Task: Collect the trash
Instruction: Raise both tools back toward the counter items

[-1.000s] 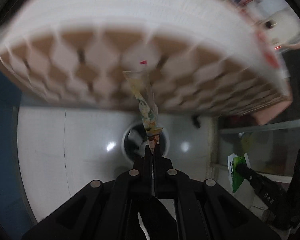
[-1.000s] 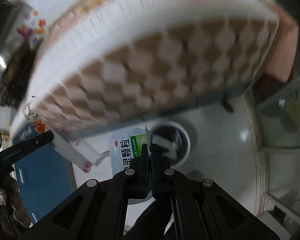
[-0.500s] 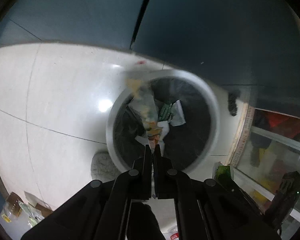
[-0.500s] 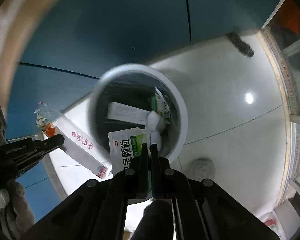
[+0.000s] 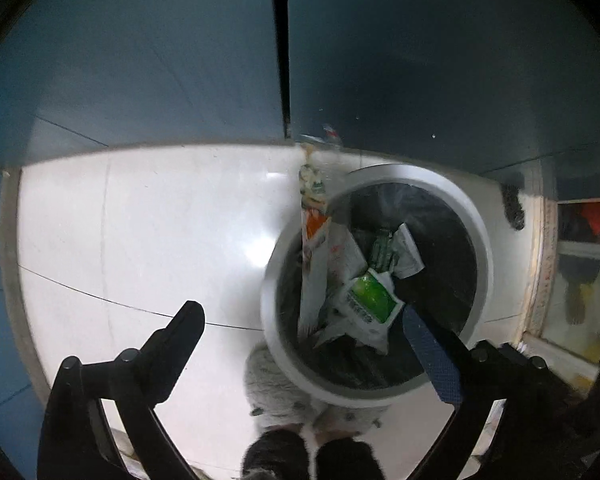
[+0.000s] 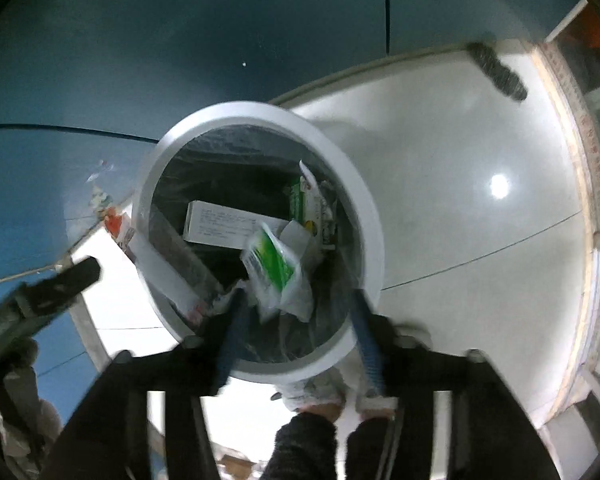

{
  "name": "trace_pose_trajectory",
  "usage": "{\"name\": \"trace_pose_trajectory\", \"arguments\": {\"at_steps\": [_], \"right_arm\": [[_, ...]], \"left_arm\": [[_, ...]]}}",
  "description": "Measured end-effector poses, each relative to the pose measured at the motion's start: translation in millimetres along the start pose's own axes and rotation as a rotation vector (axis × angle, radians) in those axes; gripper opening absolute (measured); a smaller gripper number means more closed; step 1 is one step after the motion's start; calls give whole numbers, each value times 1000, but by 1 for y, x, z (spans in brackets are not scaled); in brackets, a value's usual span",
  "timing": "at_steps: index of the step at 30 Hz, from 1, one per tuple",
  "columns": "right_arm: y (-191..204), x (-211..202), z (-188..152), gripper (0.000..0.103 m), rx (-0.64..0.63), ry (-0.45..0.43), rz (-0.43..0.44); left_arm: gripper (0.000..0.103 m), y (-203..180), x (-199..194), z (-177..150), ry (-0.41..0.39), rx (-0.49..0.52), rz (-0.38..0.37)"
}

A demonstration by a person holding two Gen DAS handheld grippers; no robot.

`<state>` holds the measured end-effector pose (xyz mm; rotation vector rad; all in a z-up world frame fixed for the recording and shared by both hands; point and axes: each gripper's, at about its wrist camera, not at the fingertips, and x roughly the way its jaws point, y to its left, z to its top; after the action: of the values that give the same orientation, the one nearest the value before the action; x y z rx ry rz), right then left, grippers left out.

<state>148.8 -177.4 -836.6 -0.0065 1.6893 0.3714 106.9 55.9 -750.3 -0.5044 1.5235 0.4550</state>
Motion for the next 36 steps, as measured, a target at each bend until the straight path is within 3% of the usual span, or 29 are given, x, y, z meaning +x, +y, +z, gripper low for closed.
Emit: {"name": "trace_pose_trajectory", "arguments": {"at_steps": [1,2,4,7,14,29,36], "right_arm": [[2,-6,-1,69,-15,-7,-20],[2,-11,-2,84,-25,-12,-33],[4,-23,-5,103,-55,-29,-83],[12,-44,-14,103,-108,-60,-161],[25,-119,-38,103,-159,-114,-204],[77,-428,-117,103,-203,-293,-199],[106,-528,-160,103,-246,-339,-167]], "left_arm": [[102,-2,-3,-2,-3,8,14],[102,-2,-8,-5,-12,18,31],[102,-5,-19,-14,-31,43,84],[102,-10,-44,-29,-58,72,137],[102,-17,-121,-55,-75,92,173],[102,-35,-411,-120,-229,43,106],[102,-34,-481,-135,-258,58,38]]}}
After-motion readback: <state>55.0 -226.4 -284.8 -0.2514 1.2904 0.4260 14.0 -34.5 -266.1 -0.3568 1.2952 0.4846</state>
